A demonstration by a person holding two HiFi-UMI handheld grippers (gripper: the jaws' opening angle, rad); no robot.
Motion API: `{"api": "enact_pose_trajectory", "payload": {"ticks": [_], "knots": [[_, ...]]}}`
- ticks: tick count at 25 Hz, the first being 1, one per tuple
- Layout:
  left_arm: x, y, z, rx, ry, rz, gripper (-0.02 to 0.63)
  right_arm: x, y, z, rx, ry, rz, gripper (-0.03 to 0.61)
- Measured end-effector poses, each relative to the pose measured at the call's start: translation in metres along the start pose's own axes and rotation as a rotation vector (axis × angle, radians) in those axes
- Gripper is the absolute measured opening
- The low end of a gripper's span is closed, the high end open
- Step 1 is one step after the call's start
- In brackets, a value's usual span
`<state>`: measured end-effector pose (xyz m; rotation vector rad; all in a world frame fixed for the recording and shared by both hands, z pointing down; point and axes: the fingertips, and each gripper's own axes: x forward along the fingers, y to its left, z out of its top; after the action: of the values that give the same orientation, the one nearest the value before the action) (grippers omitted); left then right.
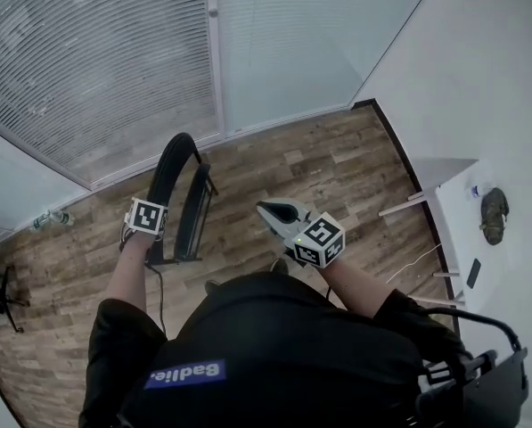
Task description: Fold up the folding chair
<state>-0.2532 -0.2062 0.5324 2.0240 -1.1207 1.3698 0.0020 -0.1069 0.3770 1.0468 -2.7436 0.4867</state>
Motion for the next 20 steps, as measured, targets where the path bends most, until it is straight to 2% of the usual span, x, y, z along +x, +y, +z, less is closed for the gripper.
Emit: {"api": "enact_pose_trajectory", "payload": {"ticks": [5,20], "knots": [[0.0,0.003,0.004,0.014,-0.007,0.013,0.072,0.017,0.016,0.009,-0.039,-0.016,0.039,0.002],[0.003,0.012,0.003,0.013,0.001,0.011,0.072,0.006,0.019,0.006,0.013,-0.062,0.028,0.002]]}}
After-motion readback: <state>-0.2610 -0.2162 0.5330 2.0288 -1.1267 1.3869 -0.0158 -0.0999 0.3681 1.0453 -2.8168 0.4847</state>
